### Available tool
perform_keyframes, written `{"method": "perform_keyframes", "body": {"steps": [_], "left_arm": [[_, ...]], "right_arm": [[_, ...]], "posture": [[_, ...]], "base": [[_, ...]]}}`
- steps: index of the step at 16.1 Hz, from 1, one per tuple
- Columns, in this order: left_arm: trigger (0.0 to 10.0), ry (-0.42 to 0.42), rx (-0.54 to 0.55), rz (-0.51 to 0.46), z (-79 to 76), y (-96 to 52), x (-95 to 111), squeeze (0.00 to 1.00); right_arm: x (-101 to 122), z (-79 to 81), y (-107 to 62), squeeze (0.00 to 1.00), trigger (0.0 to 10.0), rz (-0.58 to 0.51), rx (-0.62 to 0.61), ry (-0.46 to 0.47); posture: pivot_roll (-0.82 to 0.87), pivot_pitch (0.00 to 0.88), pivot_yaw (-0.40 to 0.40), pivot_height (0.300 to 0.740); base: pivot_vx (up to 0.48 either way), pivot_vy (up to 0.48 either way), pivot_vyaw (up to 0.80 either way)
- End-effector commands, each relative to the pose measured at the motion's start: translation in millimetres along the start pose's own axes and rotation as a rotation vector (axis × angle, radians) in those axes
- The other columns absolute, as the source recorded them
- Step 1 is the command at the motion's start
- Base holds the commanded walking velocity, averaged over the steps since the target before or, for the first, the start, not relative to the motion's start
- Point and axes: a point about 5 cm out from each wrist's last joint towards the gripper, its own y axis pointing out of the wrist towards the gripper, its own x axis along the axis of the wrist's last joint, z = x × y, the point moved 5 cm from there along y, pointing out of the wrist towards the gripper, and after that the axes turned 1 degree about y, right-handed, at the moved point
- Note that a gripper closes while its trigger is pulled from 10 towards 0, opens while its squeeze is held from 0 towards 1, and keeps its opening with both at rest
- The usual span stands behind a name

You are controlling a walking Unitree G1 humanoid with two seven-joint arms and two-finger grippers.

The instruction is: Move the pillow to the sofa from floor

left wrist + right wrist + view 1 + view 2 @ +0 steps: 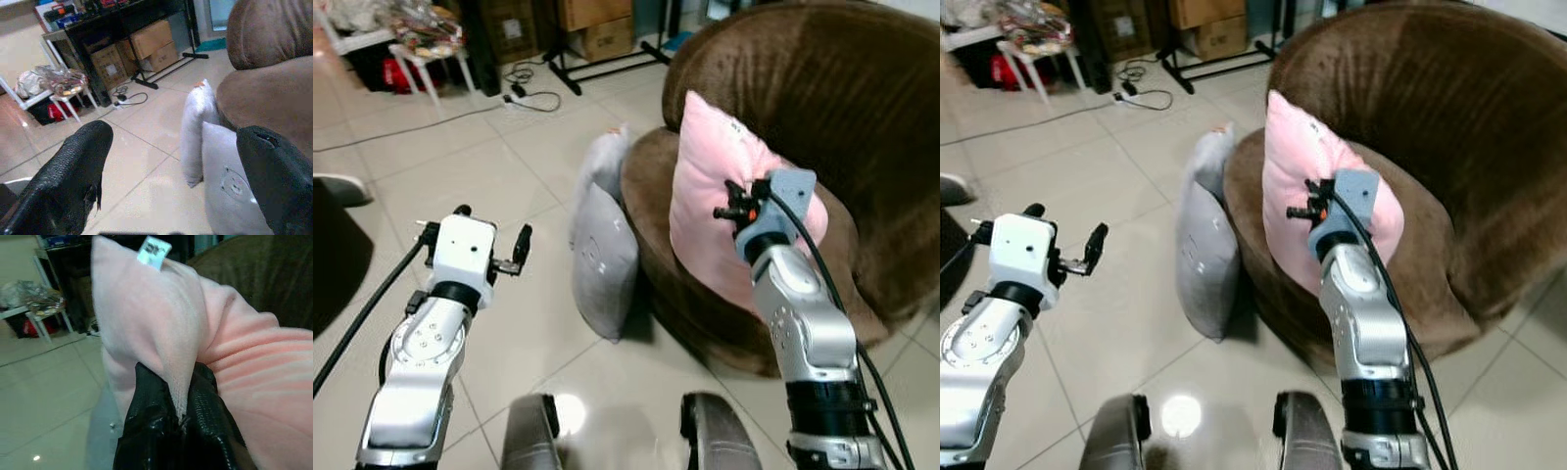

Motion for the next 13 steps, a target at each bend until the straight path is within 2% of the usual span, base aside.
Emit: {"method": "perform_keyframes", "body": {"steps": [1, 4, 7, 13], "left_arm": [[10.0, 0.021, 0.011, -0.035, 1.7, 0.6, 9.1, 0.00], [10.0, 0.015, -0.025, -0.029, -1.9, 1.8, 9.1, 0.00], [10.0, -0.015, -0.004, -0.025, -1.4, 4.5, 8.5, 0.00], [10.0, -0.004, -0.001, -0.030, -1.3, 3.7, 9.9, 0.00]], "right_arm": [[7.4, 5.6, -2.7, 0.00, 10.0, -0.023, 0.025, 0.031], [10.3, 7.7, -3.9, 0.00, 10.0, -0.038, 0.021, 0.060], [12.3, 7.6, -3.3, 0.00, 10.0, -0.043, 0.015, 0.070], [9.0, 9.3, -1.0, 0.00, 10.0, -0.025, 0.030, 0.103]], "posture": [[-0.12, 0.000, -0.011, 0.684], [-0.12, 0.000, -0.007, 0.709], [-0.12, 0.000, -0.007, 0.738], [-0.11, 0.000, -0.017, 0.740]], "base": [[0.000, 0.000, 0.00], [0.000, 0.000, 0.00], [0.000, 0.000, 0.00], [0.000, 0.000, 0.00]]}}
